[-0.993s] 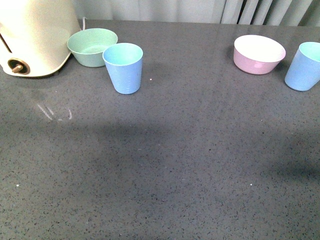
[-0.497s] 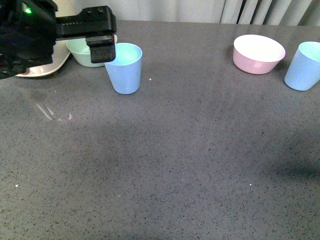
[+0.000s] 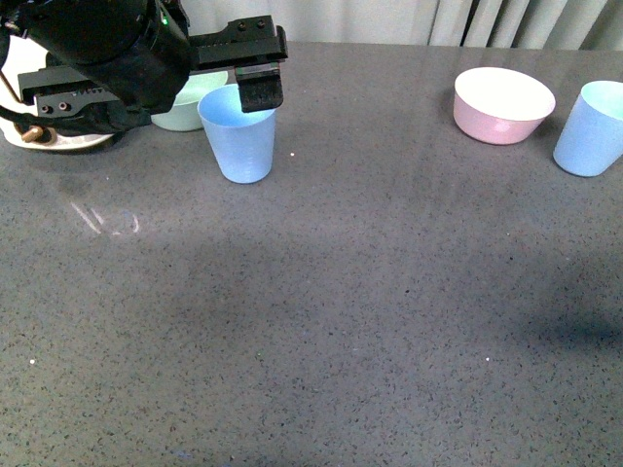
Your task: Stack blue cups with both arms
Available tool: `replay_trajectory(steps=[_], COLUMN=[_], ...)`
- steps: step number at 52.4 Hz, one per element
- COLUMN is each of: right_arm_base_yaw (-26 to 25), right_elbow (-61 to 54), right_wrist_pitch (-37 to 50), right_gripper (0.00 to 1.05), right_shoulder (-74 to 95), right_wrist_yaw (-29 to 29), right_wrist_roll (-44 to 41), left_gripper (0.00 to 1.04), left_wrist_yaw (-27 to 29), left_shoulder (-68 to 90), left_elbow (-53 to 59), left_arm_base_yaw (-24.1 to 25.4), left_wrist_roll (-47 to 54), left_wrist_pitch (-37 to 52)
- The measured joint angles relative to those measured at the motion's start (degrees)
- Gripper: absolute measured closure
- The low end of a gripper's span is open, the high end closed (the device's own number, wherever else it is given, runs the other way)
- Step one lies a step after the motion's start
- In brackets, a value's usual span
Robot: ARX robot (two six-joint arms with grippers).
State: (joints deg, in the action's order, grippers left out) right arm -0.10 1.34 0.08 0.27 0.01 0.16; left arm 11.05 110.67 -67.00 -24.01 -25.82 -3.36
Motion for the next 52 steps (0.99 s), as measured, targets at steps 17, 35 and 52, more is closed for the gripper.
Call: replay_trajectory(steps=[17,35,52], right_arm_base_yaw=[0.0,0.0,0.0], right_elbow=[0.0,0.0,0.0], right_wrist_pitch=[0.0,0.0,0.0], right_gripper=[0.09,0.09,0.09], right_shoulder=[0.0,0.0,0.0], right_wrist_yaw=[0.0,0.0,0.0], right_wrist_roll=[0.0,0.0,0.0], left_gripper=[0.09,0.09,0.32], left_wrist_yaw=[3.0,4.3,5.1], left_shoulder=[5.7,10.6,13.2], left_elbow=[-8.5,-14.1,-16.7], left_arm_base_yaw=[-0.2,-0.2,-0.5], left_wrist_roll=[-3.8,-5.9,-7.1], left_wrist_pitch=[-5.1,-9.0,-10.9])
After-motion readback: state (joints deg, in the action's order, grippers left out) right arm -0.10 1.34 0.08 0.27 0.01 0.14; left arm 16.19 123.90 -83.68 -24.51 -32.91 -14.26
